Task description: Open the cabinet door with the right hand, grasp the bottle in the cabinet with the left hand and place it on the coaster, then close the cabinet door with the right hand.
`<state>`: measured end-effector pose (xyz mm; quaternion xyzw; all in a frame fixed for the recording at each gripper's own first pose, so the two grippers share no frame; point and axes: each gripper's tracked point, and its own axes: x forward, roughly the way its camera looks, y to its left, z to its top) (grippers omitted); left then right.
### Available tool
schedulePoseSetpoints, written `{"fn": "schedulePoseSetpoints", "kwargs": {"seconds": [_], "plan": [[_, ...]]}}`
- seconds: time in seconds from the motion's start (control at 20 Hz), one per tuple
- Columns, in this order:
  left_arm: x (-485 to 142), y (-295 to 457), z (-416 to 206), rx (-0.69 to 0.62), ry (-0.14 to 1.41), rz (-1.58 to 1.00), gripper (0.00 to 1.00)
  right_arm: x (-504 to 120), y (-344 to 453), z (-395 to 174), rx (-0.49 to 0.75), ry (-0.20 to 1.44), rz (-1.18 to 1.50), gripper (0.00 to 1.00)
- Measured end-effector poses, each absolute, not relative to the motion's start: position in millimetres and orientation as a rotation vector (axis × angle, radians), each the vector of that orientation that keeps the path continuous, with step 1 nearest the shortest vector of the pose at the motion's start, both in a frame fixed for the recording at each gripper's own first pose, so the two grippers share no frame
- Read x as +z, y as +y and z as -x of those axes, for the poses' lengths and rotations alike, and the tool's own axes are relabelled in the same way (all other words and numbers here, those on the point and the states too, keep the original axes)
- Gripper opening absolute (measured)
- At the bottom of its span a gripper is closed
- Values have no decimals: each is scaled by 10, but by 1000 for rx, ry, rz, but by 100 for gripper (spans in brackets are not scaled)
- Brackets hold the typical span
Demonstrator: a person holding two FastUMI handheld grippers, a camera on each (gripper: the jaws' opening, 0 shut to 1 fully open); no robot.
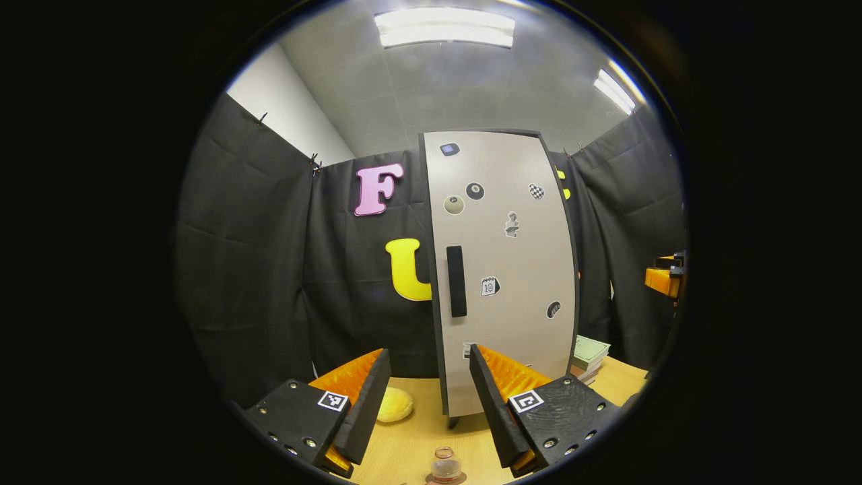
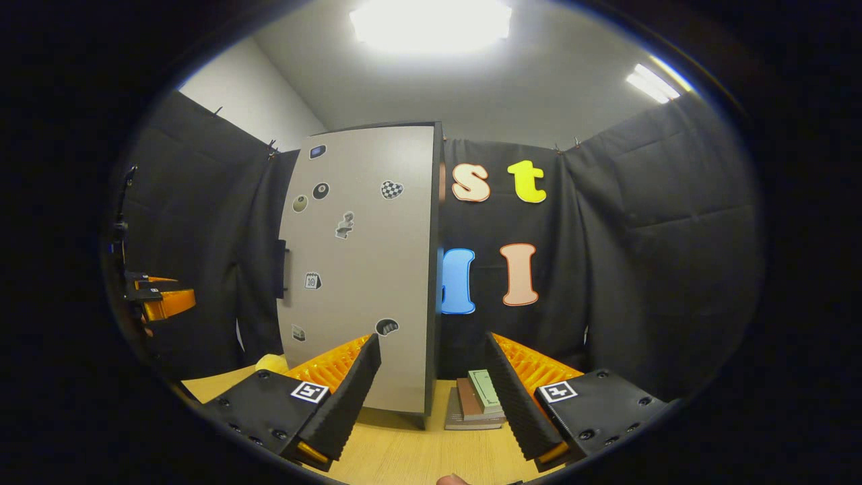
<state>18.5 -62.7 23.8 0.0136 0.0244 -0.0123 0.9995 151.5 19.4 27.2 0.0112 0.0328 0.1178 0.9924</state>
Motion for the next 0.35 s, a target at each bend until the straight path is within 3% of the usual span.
{"fn": "schedulePoseSetpoints", "kwargs": {"seconds": [0.35], "plan": [[188,-582,-203,-27,50,-18,69,302,242,-1480,238,68,-9,94]]}}
